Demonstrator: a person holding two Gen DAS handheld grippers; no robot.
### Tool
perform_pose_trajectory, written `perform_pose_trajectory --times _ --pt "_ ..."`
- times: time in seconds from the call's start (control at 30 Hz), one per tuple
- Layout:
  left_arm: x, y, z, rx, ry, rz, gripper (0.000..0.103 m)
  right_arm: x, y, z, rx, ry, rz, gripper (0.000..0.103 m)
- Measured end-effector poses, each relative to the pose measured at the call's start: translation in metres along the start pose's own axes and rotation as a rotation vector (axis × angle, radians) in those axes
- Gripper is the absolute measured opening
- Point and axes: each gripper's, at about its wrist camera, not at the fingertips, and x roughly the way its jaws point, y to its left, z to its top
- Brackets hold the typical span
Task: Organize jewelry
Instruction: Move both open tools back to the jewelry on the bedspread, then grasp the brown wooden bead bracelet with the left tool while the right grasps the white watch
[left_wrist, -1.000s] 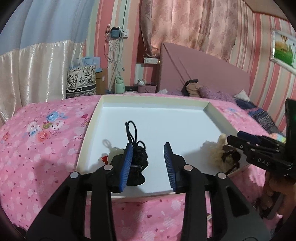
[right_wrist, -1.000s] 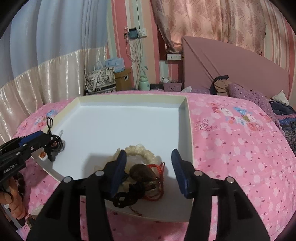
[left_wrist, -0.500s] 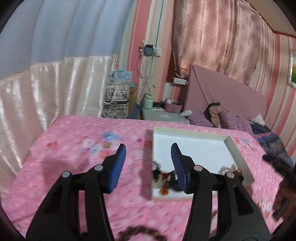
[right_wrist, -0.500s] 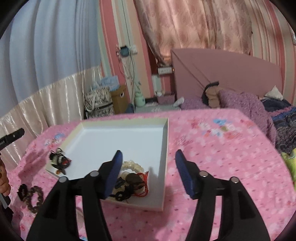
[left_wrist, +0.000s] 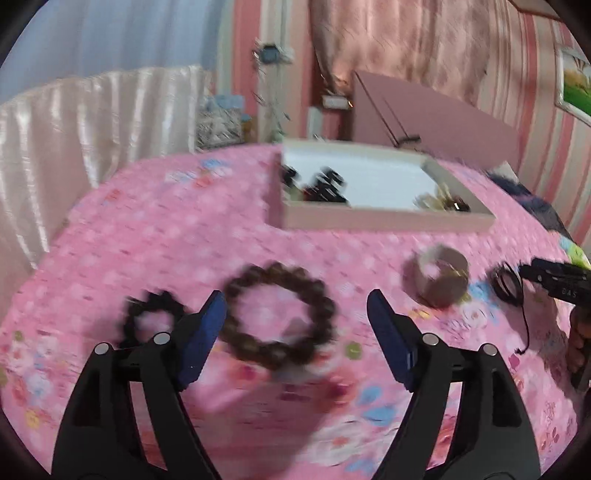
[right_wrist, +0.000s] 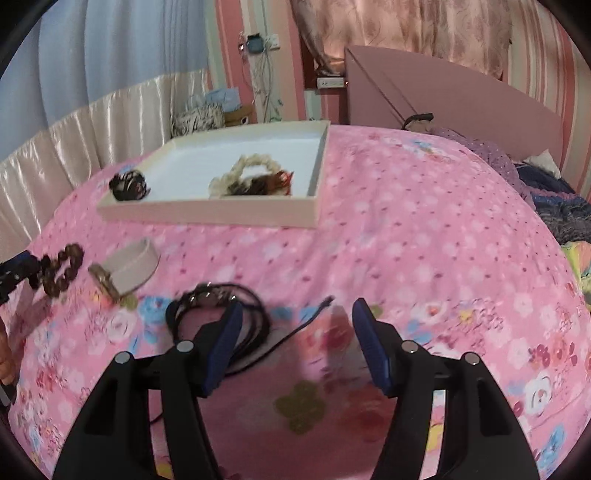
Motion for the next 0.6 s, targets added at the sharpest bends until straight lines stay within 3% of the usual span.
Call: perform_pose_trajectory --times 0.13,0.27,0.37,0.47,0.6 --pt "0.016 -0.018 -0.002 0.044 0.058 0.004 0.078 -0.008 0.012 0.001 0.021 -0.031 0.009 0.062" --pt "0.025 -0.013 -0.003 0.009 0.1 0.0 0.076 -0.01 0.048 -0.001 -0.025 -0.059 0.051 0.065" --pt "0.033 -0.014 -0.003 0.013 0.132 -0.021 0.067 -0.004 0.073 -0.001 -0.03 -0.052 0.101 0.065" --pt "0.042 -0.018 0.0 0.016 0.154 -0.064 0.048 0.001 0.096 0.005 -0.032 -0.055 0.126 0.065" --pt "0.048 -0.009 0.001 -0.038 0.17 -0.084 0.032 0.01 0.124 0.013 -0.052 -0.045 0.137 0.069"
